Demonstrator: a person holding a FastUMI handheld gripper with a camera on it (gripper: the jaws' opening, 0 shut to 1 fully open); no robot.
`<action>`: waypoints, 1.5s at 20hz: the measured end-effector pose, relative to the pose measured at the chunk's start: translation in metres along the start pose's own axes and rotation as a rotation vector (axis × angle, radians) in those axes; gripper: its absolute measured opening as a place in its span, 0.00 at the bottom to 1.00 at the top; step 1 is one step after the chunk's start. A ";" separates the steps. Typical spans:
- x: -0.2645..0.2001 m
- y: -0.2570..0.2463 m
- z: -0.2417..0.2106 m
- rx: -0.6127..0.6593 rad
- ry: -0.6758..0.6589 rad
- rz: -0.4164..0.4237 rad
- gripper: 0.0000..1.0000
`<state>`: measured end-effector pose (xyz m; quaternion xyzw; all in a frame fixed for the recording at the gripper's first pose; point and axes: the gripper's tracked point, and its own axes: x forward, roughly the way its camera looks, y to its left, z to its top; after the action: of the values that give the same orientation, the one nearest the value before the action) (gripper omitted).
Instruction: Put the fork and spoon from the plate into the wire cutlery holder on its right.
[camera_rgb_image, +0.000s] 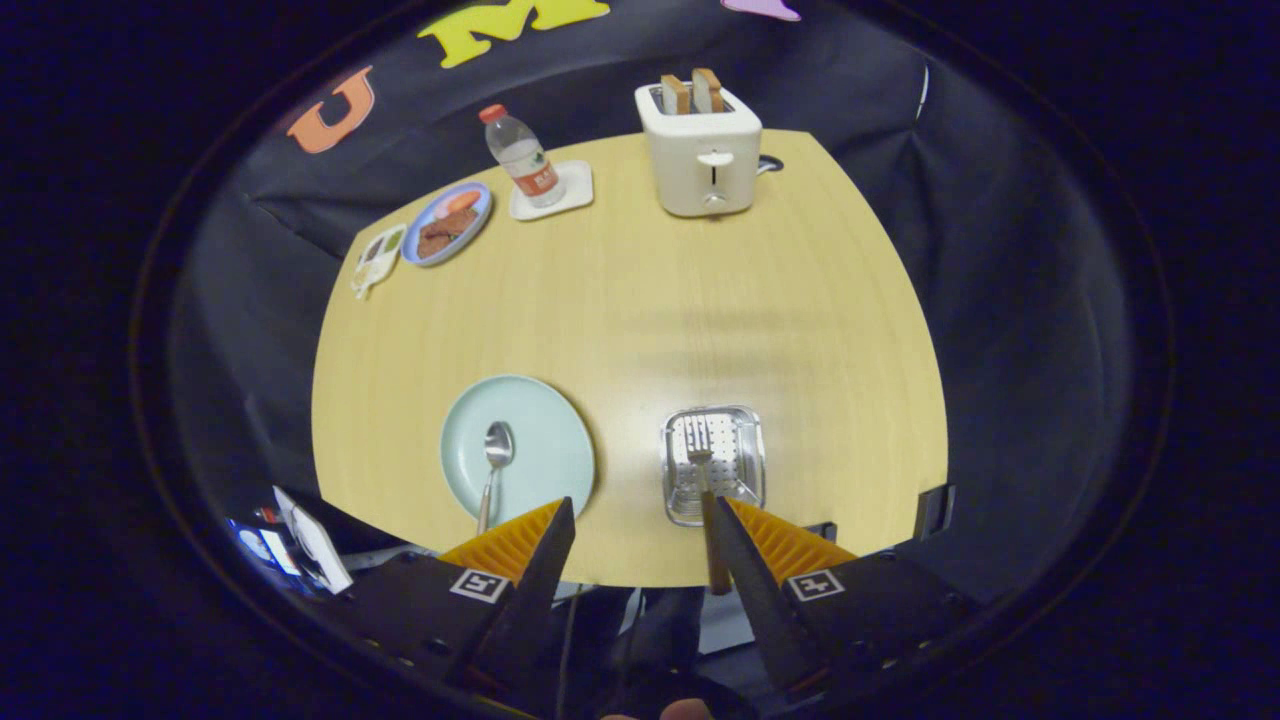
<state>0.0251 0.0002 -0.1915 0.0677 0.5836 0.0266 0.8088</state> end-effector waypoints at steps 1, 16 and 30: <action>0.000 0.011 -0.005 0.004 -0.041 0.011 0.93; 0.108 0.148 -0.087 0.038 -0.090 0.051 0.96; 0.176 0.154 -0.107 0.008 0.046 -0.050 0.38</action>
<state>-0.0151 0.1822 -0.3690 0.0558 0.6036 0.0054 0.7953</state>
